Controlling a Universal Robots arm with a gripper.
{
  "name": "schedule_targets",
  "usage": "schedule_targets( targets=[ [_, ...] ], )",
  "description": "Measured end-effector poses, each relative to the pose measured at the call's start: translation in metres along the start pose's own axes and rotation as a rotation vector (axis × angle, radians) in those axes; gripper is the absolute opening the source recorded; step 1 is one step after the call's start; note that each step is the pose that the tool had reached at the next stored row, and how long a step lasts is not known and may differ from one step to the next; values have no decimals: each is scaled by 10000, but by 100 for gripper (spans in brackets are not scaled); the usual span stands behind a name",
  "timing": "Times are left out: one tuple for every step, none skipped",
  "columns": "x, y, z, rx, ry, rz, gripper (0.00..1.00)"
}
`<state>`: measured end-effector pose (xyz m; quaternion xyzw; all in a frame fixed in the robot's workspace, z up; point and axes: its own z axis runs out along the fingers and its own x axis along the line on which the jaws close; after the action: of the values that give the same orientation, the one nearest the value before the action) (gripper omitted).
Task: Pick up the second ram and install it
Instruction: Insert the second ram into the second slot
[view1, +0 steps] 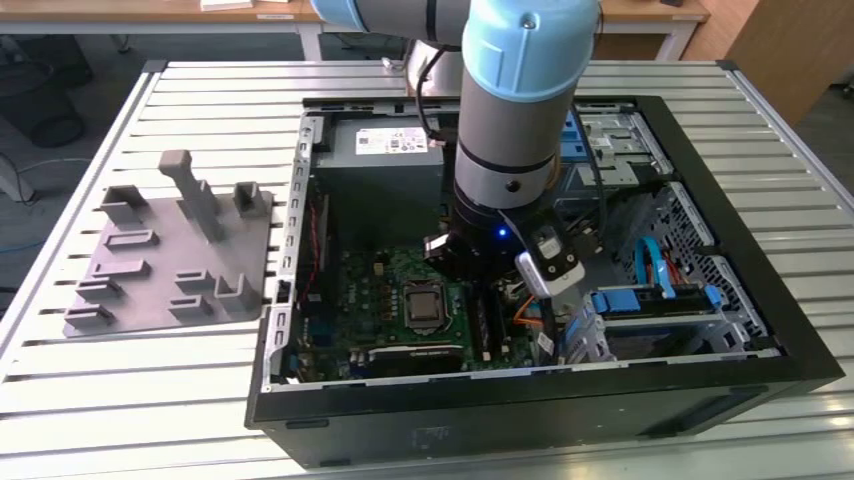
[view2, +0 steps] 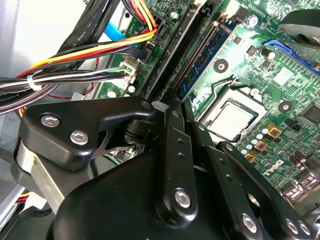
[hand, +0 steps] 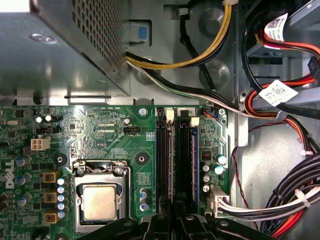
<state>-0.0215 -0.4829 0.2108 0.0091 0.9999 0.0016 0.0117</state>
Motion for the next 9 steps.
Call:
schedule_targets(
  targets=[
    [0, 0, 1, -2, -1, -1, 14],
    [0, 0, 2, -2, -2, -2, 14],
    [0, 1, 0, -4, -2, -2, 14],
    [-1, 1, -3, -6, -3, -3, 14],
    [-1, 1, -7, -8, -4, -2, 14],
    [-1, 2, -11, -10, -5, -2, 14],
    [-1, 2, -15, -7, -4, -2, 14],
    [-1, 2, -21, -2, -3, -3, 14],
    [-1, 1, -27, 0, -3, -3, 14]
  ],
)
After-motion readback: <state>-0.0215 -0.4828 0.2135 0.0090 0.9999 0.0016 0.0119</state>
